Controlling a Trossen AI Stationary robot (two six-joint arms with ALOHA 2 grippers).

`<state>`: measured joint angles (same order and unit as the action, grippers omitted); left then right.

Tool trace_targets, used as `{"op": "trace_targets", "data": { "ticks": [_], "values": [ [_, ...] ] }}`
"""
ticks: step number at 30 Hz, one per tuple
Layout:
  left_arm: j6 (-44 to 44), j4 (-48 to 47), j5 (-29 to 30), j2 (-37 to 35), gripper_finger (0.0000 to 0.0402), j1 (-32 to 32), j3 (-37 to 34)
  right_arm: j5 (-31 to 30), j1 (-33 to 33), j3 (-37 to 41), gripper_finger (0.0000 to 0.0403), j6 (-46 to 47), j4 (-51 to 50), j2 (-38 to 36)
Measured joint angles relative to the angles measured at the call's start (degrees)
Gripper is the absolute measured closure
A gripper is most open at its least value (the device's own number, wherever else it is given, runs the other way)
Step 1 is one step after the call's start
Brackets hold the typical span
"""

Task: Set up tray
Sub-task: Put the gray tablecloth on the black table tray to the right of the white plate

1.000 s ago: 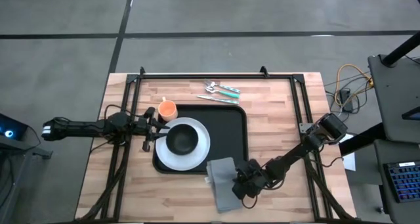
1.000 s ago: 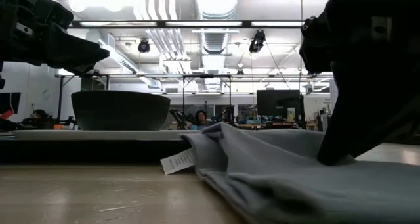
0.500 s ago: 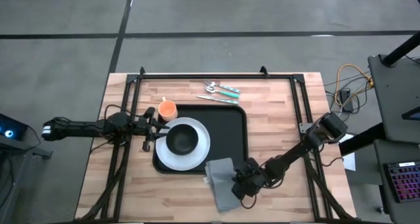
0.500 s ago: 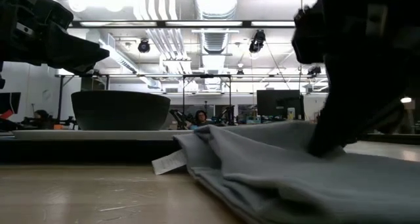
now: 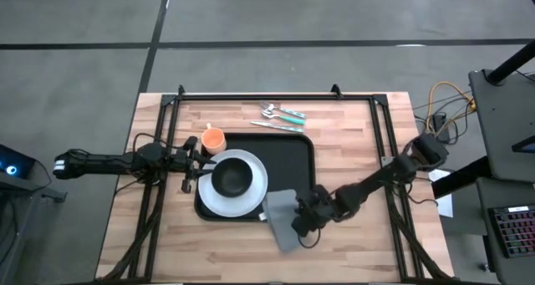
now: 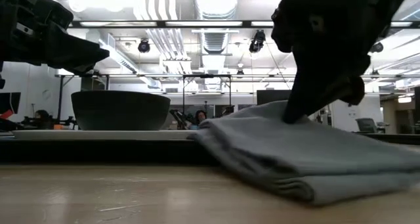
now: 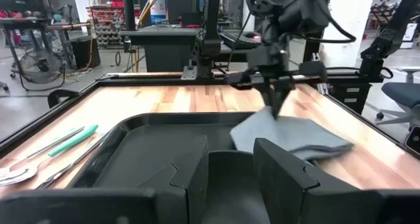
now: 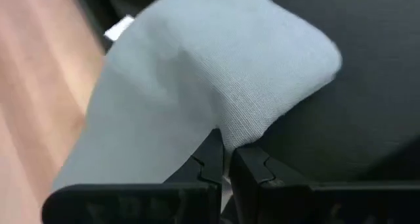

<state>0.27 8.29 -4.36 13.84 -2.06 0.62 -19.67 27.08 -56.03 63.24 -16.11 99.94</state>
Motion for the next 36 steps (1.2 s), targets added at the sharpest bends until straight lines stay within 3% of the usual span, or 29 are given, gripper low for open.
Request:
{"op": "trace_targets", "data": {
  "ticks": [6, 15, 29, 36],
  "values": [
    [0.0, 0.1, 0.0, 0.1, 0.0297, 0.0, 0.0, 0.2, -3.8, 0.0, 0.0394, -0.5, -8.1, -2.9],
    [0.0, 0.1, 0.0, 0.0, 0.0297, 0.0, 0.0, -1.6, -11.0, 0.7, 0.0394, -2.6, -8.7, -3.3],
    [0.0, 0.0, 0.0, 0.1, 0.0297, 0.0, 0.0, -6.5, -12.5, 2.4, 0.0394, 2.3, -8.7, -2.6],
    [0.0, 0.0, 0.0, 0.1, 0.0297, 0.0, 0.0, -3.4, -14.3, 2.8, 0.0394, 1.1, -9.2, -1.0]
  ]
}}
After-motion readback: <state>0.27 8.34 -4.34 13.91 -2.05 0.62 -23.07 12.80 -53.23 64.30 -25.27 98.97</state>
